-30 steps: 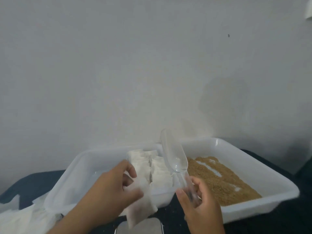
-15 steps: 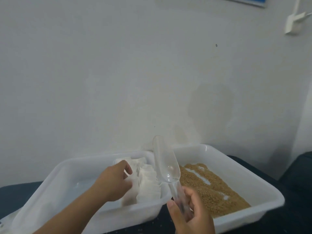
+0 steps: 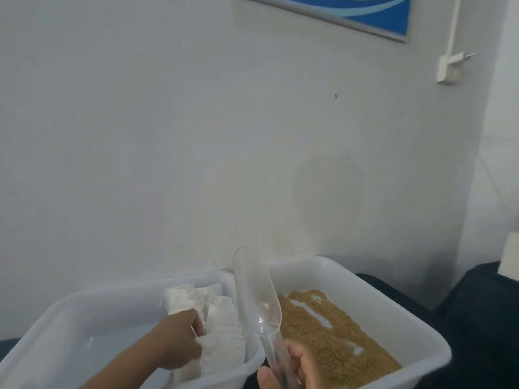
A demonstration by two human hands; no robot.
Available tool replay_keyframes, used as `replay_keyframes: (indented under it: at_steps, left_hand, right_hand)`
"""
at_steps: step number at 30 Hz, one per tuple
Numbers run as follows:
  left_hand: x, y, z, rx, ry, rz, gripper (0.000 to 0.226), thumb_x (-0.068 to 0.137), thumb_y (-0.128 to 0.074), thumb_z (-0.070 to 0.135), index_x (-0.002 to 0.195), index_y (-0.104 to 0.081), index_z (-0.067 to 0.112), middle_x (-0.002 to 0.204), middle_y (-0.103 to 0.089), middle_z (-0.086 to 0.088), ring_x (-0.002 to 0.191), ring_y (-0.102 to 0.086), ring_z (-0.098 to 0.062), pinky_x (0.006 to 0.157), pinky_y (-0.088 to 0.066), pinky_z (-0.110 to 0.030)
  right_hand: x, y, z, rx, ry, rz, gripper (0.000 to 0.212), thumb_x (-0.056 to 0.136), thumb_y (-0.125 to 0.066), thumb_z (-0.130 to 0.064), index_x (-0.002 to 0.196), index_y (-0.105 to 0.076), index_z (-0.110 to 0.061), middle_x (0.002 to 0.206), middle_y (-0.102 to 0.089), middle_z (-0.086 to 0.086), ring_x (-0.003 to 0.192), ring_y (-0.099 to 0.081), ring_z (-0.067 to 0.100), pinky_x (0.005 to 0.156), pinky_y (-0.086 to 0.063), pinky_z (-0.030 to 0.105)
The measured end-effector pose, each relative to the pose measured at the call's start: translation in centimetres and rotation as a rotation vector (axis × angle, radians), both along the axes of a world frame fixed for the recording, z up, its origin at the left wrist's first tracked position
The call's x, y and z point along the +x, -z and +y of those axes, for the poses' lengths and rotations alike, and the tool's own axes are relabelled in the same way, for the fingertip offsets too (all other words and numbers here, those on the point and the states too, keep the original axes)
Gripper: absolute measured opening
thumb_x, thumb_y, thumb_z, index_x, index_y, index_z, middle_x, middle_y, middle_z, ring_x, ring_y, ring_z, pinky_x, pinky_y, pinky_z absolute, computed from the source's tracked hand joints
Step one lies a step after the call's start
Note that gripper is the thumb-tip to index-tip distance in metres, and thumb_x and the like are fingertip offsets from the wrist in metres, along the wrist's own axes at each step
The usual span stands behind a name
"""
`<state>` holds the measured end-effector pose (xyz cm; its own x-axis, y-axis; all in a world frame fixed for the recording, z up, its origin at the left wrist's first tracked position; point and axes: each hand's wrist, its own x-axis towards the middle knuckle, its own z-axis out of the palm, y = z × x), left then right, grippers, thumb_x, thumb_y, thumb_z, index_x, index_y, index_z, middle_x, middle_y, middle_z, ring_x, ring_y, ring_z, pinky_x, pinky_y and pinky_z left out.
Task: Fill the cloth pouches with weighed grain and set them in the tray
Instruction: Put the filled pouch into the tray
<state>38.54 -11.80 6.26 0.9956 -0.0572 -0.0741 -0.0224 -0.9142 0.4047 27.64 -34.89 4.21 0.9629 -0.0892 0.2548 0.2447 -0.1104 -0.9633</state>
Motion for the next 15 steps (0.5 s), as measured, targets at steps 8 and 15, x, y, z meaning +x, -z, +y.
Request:
replay_keyframes:
  at_steps: [8, 15]
  left_hand:
    - [0.4, 1.2, 0.2, -0.066, -0.134, -0.114, 0.018, 0.086, -0.06, 0.022, 0.09, -0.047, 0.033, 0.101, -0.068, 0.006, 0.093, -0.062, -0.015, 0.084, -0.05, -0.025]
    - [0.7, 1.9, 0.2, -0.081, -0.196, -0.15, 0.019, 0.086, -0.057, 0.024, 0.089, -0.046, 0.04, 0.102, -0.065, 0.012, 0.097, -0.062, -0.01, 0.089, -0.051, -0.026]
  right_hand:
    - [-0.7, -2.7, 0.6, 0.065, -0.018, 0.067, 0.007, 0.083, -0.071, 0.019, 0.083, -0.064, 0.017, 0.064, -0.053, 0.024, 0.064, -0.049, 0.026, 0.055, -0.032, 0.028]
    - [1.4, -2.6, 0.3, 0.085, 0.062, 0.15, 0.011, 0.08, -0.073, 0.02, 0.077, -0.063, 0.019, 0.075, -0.063, 0.042, 0.068, -0.054, 0.03, 0.057, -0.036, 0.027]
